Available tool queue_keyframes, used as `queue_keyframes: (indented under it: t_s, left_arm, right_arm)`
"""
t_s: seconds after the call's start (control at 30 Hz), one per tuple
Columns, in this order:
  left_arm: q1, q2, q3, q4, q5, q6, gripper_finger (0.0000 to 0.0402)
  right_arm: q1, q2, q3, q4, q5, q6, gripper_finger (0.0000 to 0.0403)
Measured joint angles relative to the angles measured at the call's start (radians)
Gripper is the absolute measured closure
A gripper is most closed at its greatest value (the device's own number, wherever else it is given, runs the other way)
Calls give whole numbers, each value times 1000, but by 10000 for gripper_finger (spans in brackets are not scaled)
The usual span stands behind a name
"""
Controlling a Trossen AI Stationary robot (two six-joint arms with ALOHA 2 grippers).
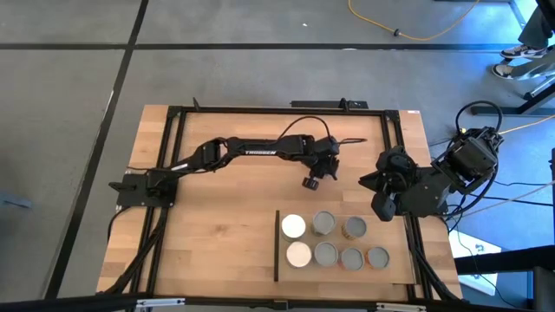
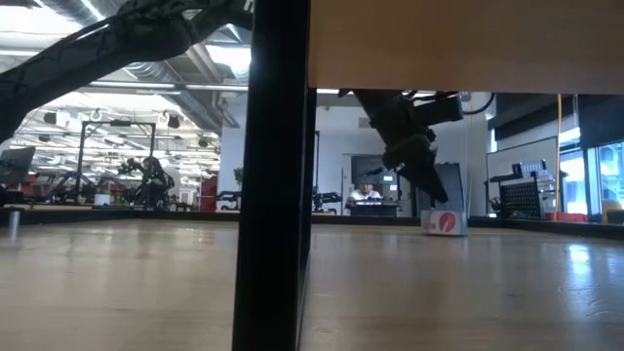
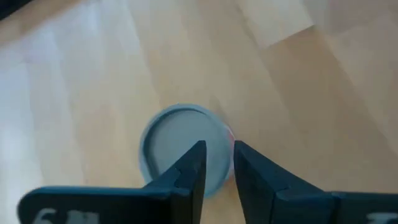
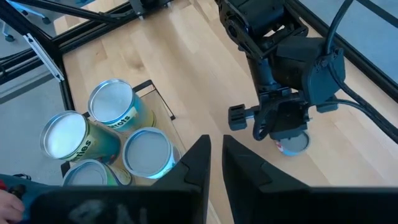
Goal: Pick and place cans onto a shelf
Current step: Put the tuna can on the shelf
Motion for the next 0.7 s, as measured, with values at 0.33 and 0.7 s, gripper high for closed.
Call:
queue_keyframes:
  t_s: [0.33, 0.7]
  left_arm:
    - [-2, -74, 56, -111, -92, -32, 317]
    - [62, -362, 38, -248, 80, -64, 347]
  right_arm:
    - [0, 0, -1, 0, 112, 7, 359]
    - [-96, -82, -135, 0, 77, 61, 359]
